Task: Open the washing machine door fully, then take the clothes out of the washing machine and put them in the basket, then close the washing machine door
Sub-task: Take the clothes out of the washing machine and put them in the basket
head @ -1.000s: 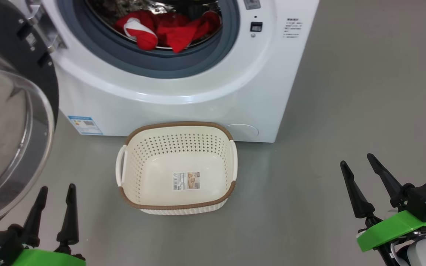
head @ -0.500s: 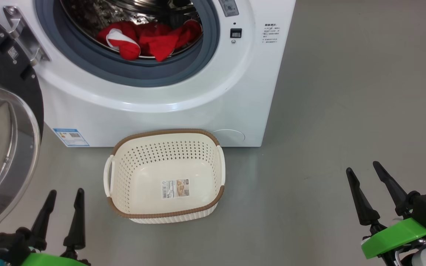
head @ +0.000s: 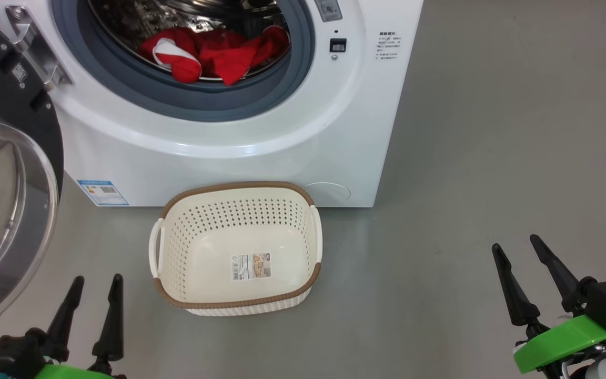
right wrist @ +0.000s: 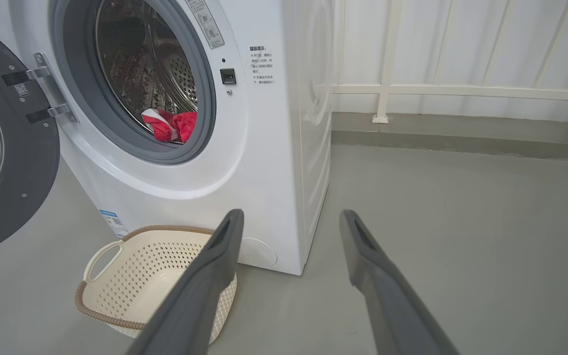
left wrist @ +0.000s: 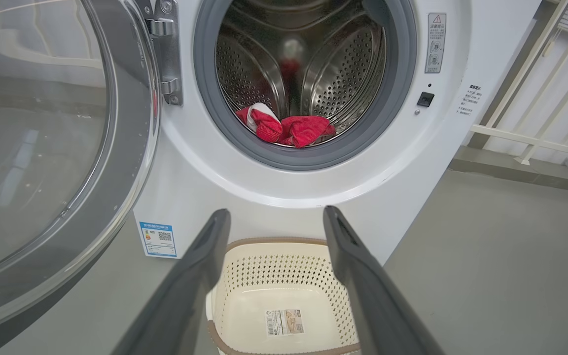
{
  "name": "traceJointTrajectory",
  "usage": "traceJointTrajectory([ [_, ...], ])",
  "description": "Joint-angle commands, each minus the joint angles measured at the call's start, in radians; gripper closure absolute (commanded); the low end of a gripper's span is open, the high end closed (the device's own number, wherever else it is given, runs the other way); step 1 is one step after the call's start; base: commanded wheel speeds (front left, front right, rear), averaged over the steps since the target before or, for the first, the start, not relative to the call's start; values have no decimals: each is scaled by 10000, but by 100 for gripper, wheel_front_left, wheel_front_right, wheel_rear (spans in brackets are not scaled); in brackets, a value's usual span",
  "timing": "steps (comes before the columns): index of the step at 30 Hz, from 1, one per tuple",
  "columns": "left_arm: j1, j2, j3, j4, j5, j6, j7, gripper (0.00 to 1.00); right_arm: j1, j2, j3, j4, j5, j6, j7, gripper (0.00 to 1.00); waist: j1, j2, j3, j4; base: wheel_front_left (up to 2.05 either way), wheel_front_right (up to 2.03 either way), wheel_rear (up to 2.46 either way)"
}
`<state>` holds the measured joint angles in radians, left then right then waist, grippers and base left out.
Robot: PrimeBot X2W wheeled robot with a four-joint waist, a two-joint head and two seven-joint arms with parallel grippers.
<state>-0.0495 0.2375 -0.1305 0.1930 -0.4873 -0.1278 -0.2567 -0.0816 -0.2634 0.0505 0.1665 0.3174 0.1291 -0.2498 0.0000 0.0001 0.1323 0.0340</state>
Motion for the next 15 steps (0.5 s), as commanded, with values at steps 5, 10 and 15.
traceJointTrajectory([
  [5, -322, 328, 303, -251, -85, -29, -51, 0, -81, -146, 233, -256, -23, 16, -120, 0, 0, -1, 63, 6, 23, -38, 15],
  [10, -417, 338, 268, -300, -89, -29, -51, 0, -124, -121, 257, -286, -57, 16, -120, 0, 0, -1, 171, 3, 74, -105, 31],
  [15, -501, 351, 273, -339, -74, -29, -51, 0, -193, -99, 276, -302, -75, 16, -120, 0, 0, -1, 304, -5, 81, -113, 32],
])
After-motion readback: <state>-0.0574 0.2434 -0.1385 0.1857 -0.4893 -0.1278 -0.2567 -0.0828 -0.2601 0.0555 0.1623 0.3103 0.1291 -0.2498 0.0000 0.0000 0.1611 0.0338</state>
